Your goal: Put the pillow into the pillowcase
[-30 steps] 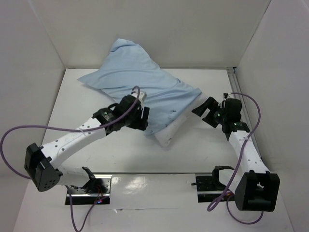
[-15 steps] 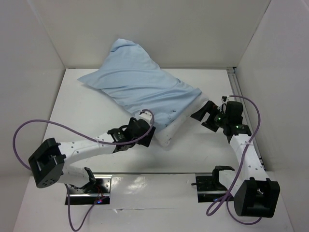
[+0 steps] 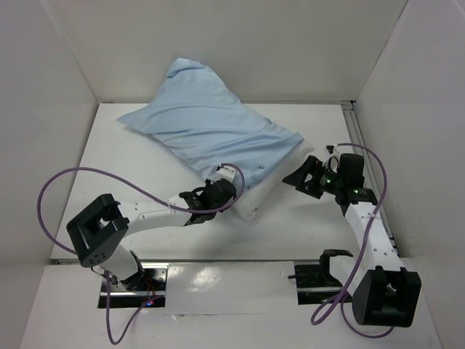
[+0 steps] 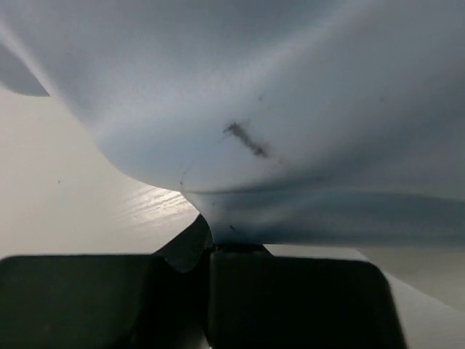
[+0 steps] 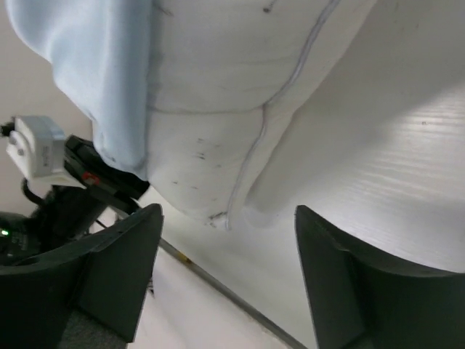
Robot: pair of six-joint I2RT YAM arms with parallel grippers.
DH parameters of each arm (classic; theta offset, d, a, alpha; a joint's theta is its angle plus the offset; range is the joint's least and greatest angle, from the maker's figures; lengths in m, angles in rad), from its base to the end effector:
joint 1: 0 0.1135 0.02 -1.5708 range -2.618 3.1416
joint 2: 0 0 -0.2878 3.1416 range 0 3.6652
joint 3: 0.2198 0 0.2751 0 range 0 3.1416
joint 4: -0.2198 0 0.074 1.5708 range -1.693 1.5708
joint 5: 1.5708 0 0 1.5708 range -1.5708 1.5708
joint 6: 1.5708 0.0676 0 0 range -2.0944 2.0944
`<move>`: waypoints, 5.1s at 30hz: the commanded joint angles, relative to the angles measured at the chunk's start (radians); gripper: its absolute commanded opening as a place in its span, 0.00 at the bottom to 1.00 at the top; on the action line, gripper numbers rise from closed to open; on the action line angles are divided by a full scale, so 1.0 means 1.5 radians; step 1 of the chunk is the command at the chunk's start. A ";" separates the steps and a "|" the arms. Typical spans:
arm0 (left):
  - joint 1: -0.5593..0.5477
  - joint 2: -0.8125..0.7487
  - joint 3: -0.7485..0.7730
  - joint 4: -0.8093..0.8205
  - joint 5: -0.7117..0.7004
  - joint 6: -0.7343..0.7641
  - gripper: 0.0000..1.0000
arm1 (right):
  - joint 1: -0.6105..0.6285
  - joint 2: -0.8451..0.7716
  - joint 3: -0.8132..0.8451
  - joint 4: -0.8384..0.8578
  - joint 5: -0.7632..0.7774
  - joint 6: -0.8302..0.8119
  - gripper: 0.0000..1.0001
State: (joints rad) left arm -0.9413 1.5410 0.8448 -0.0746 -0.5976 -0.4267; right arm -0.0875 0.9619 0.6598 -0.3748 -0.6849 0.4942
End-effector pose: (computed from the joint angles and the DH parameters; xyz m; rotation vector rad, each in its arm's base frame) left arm 0.2363 -0.2598 0.1845 0.2785 2.1674 -0.0616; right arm 0.2309 0.0227 0.2478 0.2724 2.2289 0.9871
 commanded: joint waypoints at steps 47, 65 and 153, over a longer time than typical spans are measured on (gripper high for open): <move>-0.019 -0.281 0.339 -0.055 0.450 -0.087 0.00 | 0.359 0.206 0.158 0.257 0.169 0.097 0.28; 0.046 -0.506 0.210 -0.298 0.206 -0.205 0.00 | 0.252 -0.011 -0.062 0.117 0.301 0.137 0.43; 0.092 -0.028 1.099 -0.302 0.214 0.167 0.00 | -0.036 0.527 1.156 0.410 0.035 0.308 0.00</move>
State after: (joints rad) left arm -0.8173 1.5913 2.4096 -0.6353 -0.3103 -0.2096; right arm -0.0792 1.8576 2.2303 0.0837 -0.6376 0.9001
